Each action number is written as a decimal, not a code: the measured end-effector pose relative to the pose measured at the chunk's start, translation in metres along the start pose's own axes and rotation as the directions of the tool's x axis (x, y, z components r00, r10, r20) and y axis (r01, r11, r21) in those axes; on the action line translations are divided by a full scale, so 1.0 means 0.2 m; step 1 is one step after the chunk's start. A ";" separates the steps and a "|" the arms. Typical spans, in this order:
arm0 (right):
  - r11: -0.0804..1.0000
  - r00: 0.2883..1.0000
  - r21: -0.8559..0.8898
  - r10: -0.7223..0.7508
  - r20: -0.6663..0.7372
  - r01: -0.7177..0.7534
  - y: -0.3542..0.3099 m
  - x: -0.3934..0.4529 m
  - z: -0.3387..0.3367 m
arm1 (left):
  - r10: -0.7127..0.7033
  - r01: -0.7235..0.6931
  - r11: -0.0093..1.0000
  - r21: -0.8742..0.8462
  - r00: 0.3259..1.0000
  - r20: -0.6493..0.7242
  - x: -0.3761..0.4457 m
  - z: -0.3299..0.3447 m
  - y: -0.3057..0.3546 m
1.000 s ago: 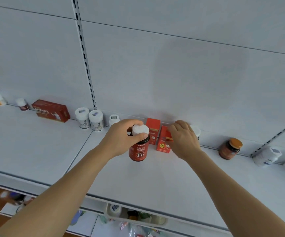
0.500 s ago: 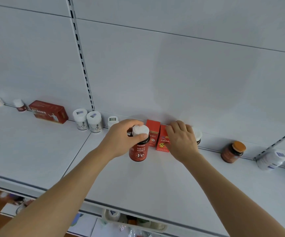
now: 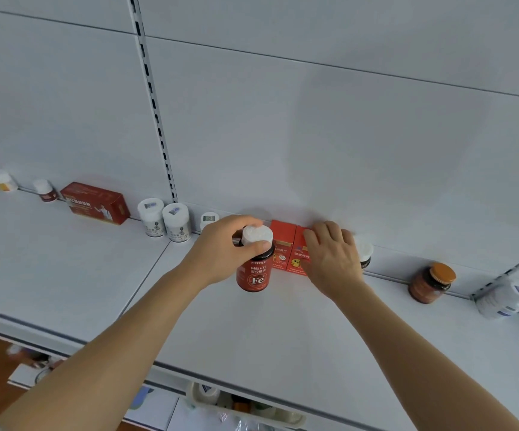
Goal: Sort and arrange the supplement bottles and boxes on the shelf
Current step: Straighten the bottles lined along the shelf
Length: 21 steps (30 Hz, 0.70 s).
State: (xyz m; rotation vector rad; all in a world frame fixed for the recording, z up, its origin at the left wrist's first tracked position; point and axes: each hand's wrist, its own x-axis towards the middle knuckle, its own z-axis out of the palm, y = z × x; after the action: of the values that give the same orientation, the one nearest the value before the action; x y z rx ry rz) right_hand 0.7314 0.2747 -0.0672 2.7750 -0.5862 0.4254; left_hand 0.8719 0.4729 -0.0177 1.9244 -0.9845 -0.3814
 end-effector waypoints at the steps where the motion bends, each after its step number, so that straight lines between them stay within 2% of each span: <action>1: 1.000 1.000 0.023 0.007 -0.002 -0.007 0.00 0.00 -0.02 | -0.005 0.005 1.000 0.004 1.000 -0.008 0.00 -0.01 0.00; 4: 0.992 0.994 0.126 0.012 -0.109 0.002 -0.01 0.02 -0.08 | -0.023 0.023 1.000 -0.008 0.999 -0.039 -0.02 -0.05 -0.01; 7: 0.966 0.966 0.238 -0.040 -0.254 0.102 -0.10 0.06 -0.16 | -0.057 0.055 0.998 -0.035 0.996 -0.062 -0.07 -0.13 -0.03; 10: 0.929 0.941 0.318 -0.077 -0.330 0.188 -0.27 0.10 -0.21 | -0.095 0.090 0.995 -0.048 0.991 -0.097 -0.12 -0.25 -0.07; 14: 0.897 0.935 0.353 -0.151 -0.320 0.266 -0.51 0.14 -0.26 | -0.110 0.105 0.994 -0.039 0.981 -0.159 -0.21 -0.43 -0.14; 21: 0.869 0.933 0.381 -0.209 -0.294 0.315 -1.04 0.26 -0.38 | -0.115 0.111 0.993 -0.032 0.970 -0.212 -0.46 -0.91 -0.38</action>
State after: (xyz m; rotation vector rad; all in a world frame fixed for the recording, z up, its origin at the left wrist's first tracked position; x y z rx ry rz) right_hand 0.8486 0.4635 -0.0221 3.0726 -0.0472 0.9086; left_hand 0.9611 0.6703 0.0059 1.9625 -0.7306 -0.2412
